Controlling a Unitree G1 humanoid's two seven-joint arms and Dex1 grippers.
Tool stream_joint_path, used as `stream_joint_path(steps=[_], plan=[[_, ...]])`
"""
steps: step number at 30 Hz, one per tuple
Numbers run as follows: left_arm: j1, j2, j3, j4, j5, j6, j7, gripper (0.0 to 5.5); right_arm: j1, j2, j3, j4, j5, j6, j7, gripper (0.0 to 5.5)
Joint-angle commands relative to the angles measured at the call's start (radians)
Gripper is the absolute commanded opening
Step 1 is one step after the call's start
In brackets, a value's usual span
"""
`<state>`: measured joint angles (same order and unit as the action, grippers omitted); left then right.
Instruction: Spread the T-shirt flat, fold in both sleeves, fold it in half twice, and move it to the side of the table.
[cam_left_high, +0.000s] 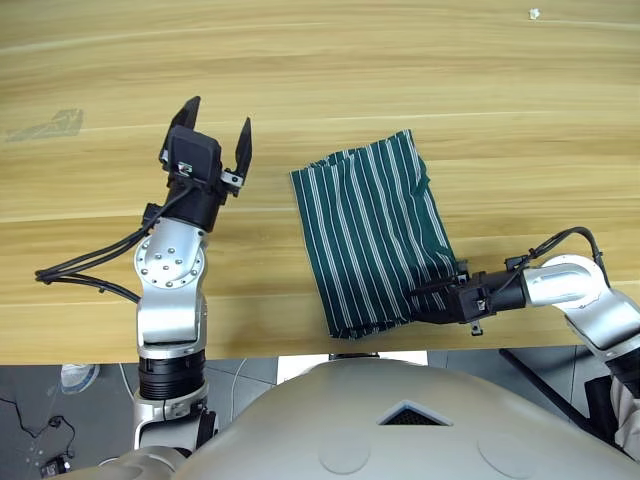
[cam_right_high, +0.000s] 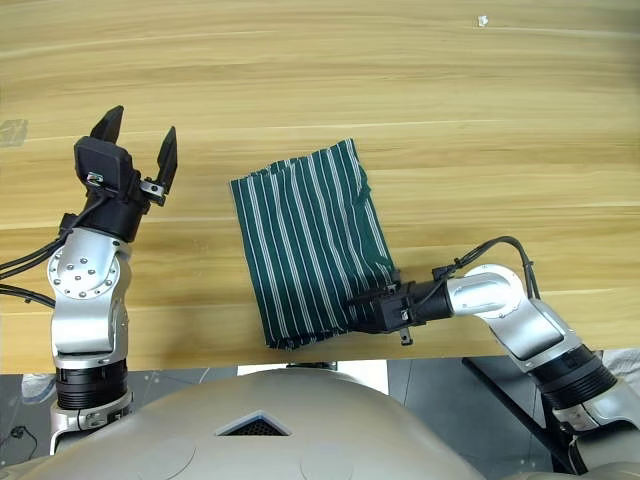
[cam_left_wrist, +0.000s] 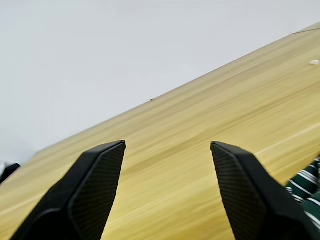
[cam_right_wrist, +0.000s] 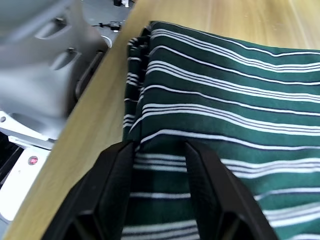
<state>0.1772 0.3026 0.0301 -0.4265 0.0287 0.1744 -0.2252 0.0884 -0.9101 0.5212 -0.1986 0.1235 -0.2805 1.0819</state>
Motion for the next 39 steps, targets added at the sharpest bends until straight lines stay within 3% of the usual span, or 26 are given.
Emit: stream_joint_path(steps=[1,7,16,22,29,33,36,39], plan=[[0.001,-0.013,-0.020,0.024,0.004,0.003,-0.001,3.16,-0.040,0.095,0.004,0.085,-0.069,-0.032,-0.031,1.82],[-0.013,-0.015,-0.029,0.031,0.005,-0.002,-0.004,3.16,-0.084,0.201,0.033,0.192,-0.134,-0.074,-0.030,1.82],[-0.020,-0.025,-0.044,0.041,-0.003,-0.003,-0.006,3.16,-0.041,0.300,0.102,0.098,-0.093,-0.053,-0.016,1.82],[-0.016,-0.013,-0.029,0.037,-0.008,0.000,-0.012,3.16,-0.068,0.391,0.020,0.146,-0.087,-0.106,-0.130,1.82],[0.003,0.003,-0.036,0.024,-0.001,-0.021,-0.030,3.16,-0.053,0.443,-0.077,0.070,0.060,-0.120,-0.164,1.82],[0.083,0.163,0.049,0.011,0.040,-0.114,-0.125,3.16,0.016,0.344,-0.264,0.093,0.149,-0.185,-0.161,1.82],[0.122,0.238,0.090,-0.011,0.060,-0.164,-0.169,3.16,0.091,0.270,-0.305,0.040,0.206,-0.145,-0.109,1.82],[0.216,0.314,0.068,-0.049,0.101,-0.300,-0.242,3.16,0.081,0.233,-0.382,0.118,0.138,-0.298,-0.104,1.82]])
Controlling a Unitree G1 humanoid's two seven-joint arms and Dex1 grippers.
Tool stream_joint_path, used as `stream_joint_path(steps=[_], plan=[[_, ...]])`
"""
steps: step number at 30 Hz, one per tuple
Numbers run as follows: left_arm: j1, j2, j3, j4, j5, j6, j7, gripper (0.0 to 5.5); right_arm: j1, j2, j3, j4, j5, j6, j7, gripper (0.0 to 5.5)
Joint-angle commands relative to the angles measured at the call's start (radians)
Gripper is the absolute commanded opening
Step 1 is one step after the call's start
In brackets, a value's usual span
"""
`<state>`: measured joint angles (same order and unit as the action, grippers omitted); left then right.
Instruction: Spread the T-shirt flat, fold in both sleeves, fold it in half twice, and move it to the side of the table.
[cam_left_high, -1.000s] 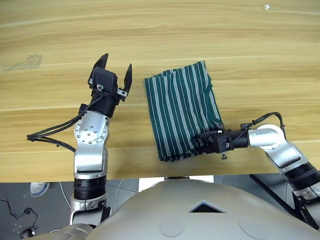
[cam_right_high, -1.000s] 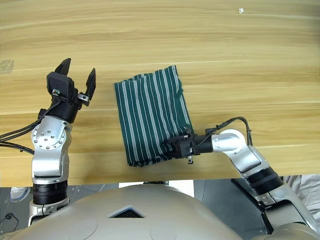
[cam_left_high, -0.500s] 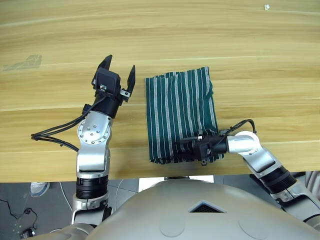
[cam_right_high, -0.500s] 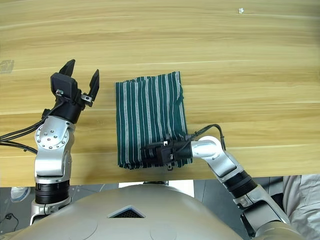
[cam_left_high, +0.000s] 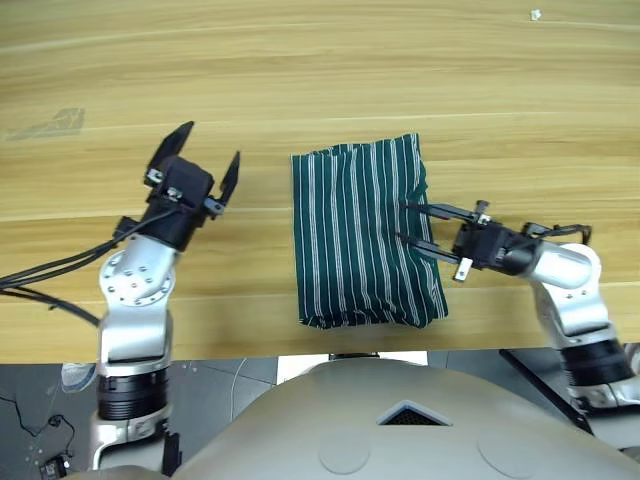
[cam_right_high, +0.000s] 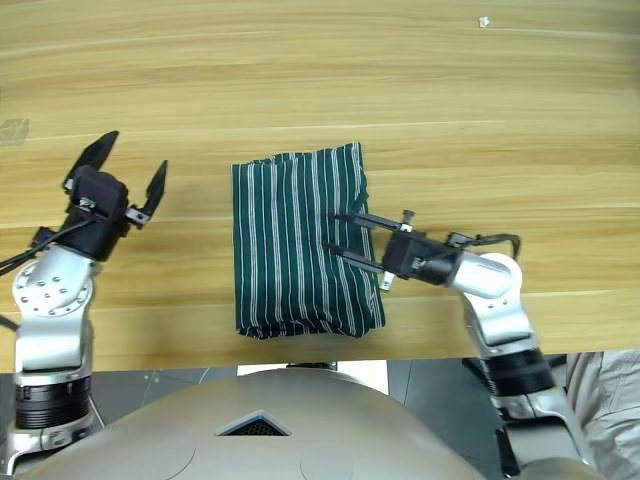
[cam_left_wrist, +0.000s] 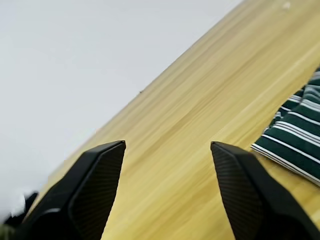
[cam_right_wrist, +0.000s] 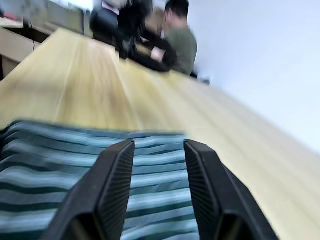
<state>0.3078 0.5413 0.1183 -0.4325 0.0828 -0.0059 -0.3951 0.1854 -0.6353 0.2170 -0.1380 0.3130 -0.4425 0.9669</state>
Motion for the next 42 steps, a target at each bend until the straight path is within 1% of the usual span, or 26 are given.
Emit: stream_joint_path(steps=[1,2,5,7,9,11,14,17,21,25,35,39,42], plan=[[0.128,0.107,-0.031,-0.039,0.073,-0.178,-0.098,3.16,-0.024,-0.065,-0.107,0.111,-0.110,-0.239,0.010,1.82],[0.162,0.137,-0.036,-0.024,0.110,-0.233,-0.112,3.16,-0.029,-0.082,-0.129,0.153,-0.157,-0.331,0.009,1.82],[0.256,0.243,-0.047,0.059,0.294,-0.422,-0.105,3.66,-0.032,-0.143,-0.164,0.288,-0.320,-0.626,-0.007,1.82],[0.316,0.286,-0.063,0.084,0.355,-0.517,-0.106,3.96,-0.063,-0.174,-0.182,0.401,-0.487,-0.832,-0.027,1.82],[0.341,0.306,-0.090,0.111,0.392,-0.577,-0.104,4.23,-0.087,-0.183,-0.182,0.488,-0.597,-0.950,-0.057,1.82],[0.345,0.327,-0.124,0.147,0.426,-0.615,-0.115,4.23,-0.093,-0.182,-0.170,0.549,-0.684,-1.014,-0.092,1.82],[0.339,0.340,-0.151,0.177,0.446,-0.653,-0.115,4.23,-0.096,-0.186,-0.145,0.602,-0.776,-1.050,-0.143,1.82],[0.315,0.328,-0.183,0.192,0.458,-0.669,-0.110,4.23,-0.106,-0.187,-0.108,0.607,-0.816,-1.060,-0.195,1.82],[0.248,0.305,-0.262,0.194,0.478,-0.673,-0.127,4.23,-0.121,-0.170,-0.027,0.589,-0.833,-1.040,-0.251,1.82],[0.223,0.320,-0.324,0.201,0.497,-0.677,-0.149,4.23,-0.136,-0.170,0.032,0.571,-0.831,-1.024,-0.300,1.82],[0.231,0.371,-0.361,0.177,0.459,-0.643,-0.183,4.23,-0.155,-0.203,0.116,0.561,-0.832,-0.992,-0.375,1.82],[0.225,0.384,-0.370,0.175,0.454,-0.636,-0.187,4.26,-0.160,-0.216,0.142,0.559,-0.828,-0.978,-0.393,1.33],[0.226,0.388,-0.385,0.168,0.447,-0.629,-0.196,3.75,-0.160,-0.219,0.157,0.555,-0.830,-0.969,-0.407,0.74]])
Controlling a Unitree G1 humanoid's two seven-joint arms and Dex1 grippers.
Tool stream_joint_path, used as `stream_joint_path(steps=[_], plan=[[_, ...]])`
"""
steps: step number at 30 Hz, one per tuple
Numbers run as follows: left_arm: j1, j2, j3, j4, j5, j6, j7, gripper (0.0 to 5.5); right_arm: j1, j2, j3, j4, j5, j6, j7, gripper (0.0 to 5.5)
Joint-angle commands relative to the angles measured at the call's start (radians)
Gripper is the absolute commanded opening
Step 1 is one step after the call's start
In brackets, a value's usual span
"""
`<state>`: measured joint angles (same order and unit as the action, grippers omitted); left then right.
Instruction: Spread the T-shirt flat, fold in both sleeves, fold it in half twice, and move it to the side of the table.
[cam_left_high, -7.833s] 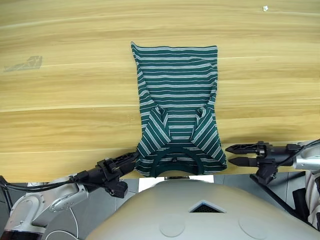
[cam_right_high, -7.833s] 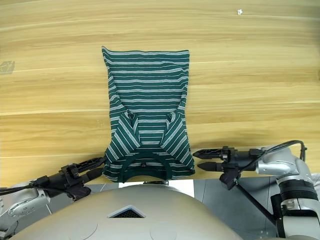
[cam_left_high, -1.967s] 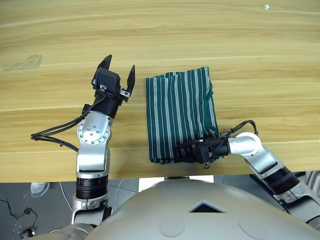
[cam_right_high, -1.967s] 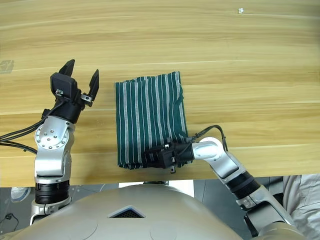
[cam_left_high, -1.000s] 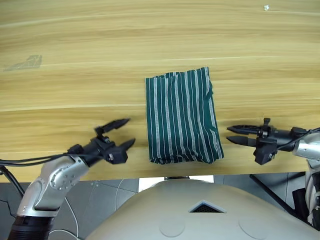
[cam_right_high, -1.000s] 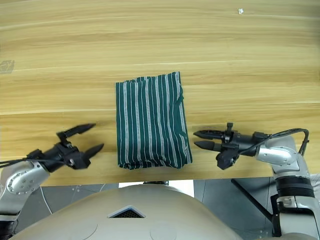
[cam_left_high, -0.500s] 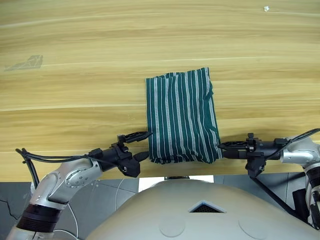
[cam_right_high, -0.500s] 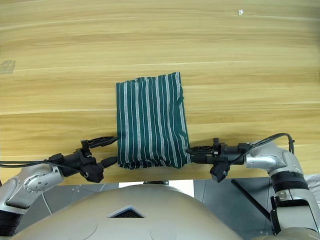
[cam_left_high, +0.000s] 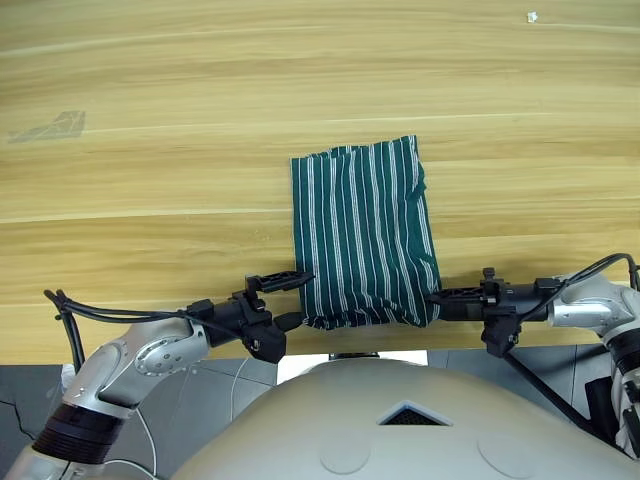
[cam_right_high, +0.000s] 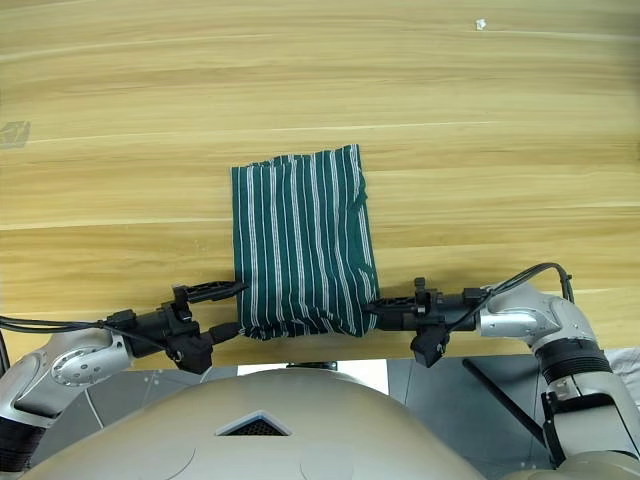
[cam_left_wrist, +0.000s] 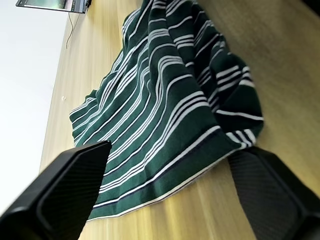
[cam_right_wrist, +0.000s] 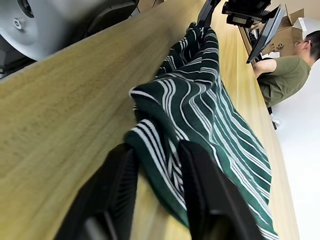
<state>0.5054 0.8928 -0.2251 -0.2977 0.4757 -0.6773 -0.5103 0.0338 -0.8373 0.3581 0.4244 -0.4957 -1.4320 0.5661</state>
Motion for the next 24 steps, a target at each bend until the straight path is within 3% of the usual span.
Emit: stream_joint_path(steps=[1,4,19,24], plan=[[0.029,0.039,-0.047,0.032,0.055,0.045,-0.084,3.53,-0.009,-0.016,0.020,-0.007,-0.023,0.023,-0.009,0.53],[0.037,0.045,-0.062,0.026,0.056,0.052,-0.098,2.95,-0.010,-0.014,0.031,-0.011,-0.026,0.033,-0.020,0.00],[0.048,0.073,-0.096,0.003,0.018,0.094,-0.143,0.29,-0.032,-0.009,0.078,-0.015,-0.003,0.075,-0.049,0.00],[0.026,0.080,-0.060,0.038,0.017,0.101,-0.119,0.08,-0.029,-0.026,0.121,-0.034,0.070,0.117,-0.030,0.00]])
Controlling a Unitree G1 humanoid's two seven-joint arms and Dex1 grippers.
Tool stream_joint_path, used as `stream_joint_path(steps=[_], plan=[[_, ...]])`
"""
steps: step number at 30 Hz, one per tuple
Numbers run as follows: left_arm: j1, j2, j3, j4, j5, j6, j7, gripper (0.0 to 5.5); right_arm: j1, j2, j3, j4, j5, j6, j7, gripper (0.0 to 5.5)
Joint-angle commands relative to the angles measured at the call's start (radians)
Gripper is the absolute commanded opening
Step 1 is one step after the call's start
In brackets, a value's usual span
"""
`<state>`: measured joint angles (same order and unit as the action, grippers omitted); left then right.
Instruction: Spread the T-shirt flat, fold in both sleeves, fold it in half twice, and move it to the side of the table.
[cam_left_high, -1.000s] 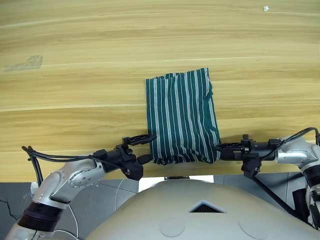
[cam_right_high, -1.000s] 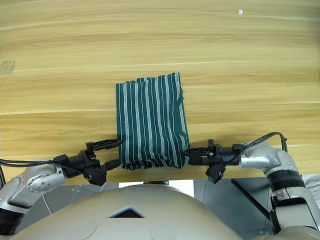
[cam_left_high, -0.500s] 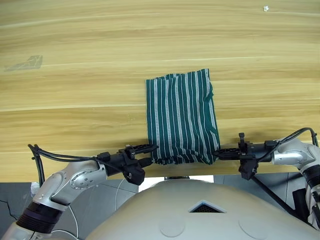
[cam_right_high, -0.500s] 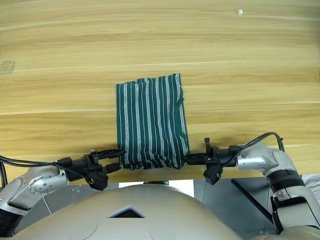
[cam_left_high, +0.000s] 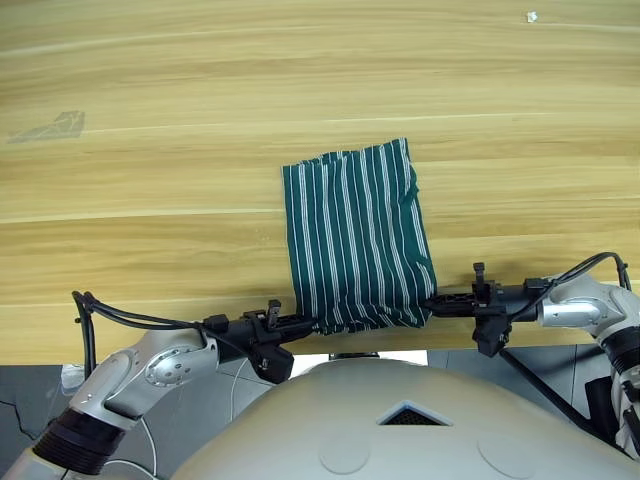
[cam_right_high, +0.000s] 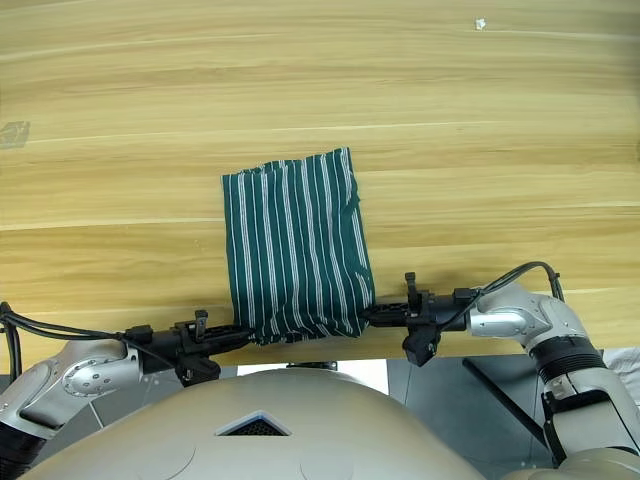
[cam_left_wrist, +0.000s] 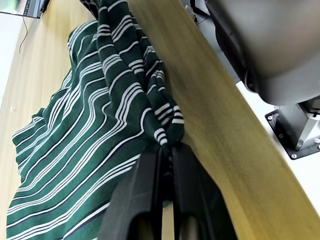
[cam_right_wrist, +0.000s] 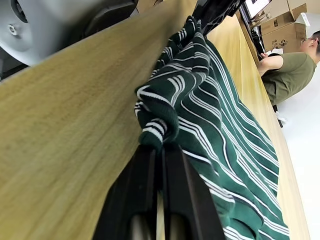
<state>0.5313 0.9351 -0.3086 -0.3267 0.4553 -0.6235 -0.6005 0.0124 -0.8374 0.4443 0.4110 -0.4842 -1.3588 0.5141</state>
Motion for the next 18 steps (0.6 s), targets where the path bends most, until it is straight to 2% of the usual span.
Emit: stream_joint_path(steps=[1,4,6,8,10,14,18], plan=[[-0.006,0.038,0.031,0.075,0.038,0.047,-0.024,0.08,-0.004,-0.036,0.054,-0.030,0.096,0.068,0.038,0.00],[-0.021,0.033,0.057,0.082,0.008,0.050,-0.018,0.08,0.035,-0.111,0.142,-0.140,0.390,0.279,0.185,0.00],[-0.016,0.029,0.077,0.059,-0.062,0.078,-0.034,0.08,0.085,-0.198,0.178,-0.310,0.699,0.541,0.345,0.00],[0.020,0.047,0.097,-0.007,-0.196,0.143,-0.084,0.08,0.118,-0.308,0.177,-0.480,0.976,0.795,0.500,0.00],[0.063,0.087,0.119,-0.111,-0.366,0.226,-0.140,0.08,0.120,-0.361,0.134,-0.567,1.149,0.953,0.591,0.00],[0.202,0.204,0.212,-0.302,-0.599,0.359,-0.263,0.08,0.133,-0.422,0.024,-0.690,1.382,1.164,0.688,0.00],[0.334,0.264,0.377,-0.454,-0.755,0.459,-0.380,0.08,0.195,-0.433,-0.079,-0.767,1.437,1.296,0.747,0.00]])
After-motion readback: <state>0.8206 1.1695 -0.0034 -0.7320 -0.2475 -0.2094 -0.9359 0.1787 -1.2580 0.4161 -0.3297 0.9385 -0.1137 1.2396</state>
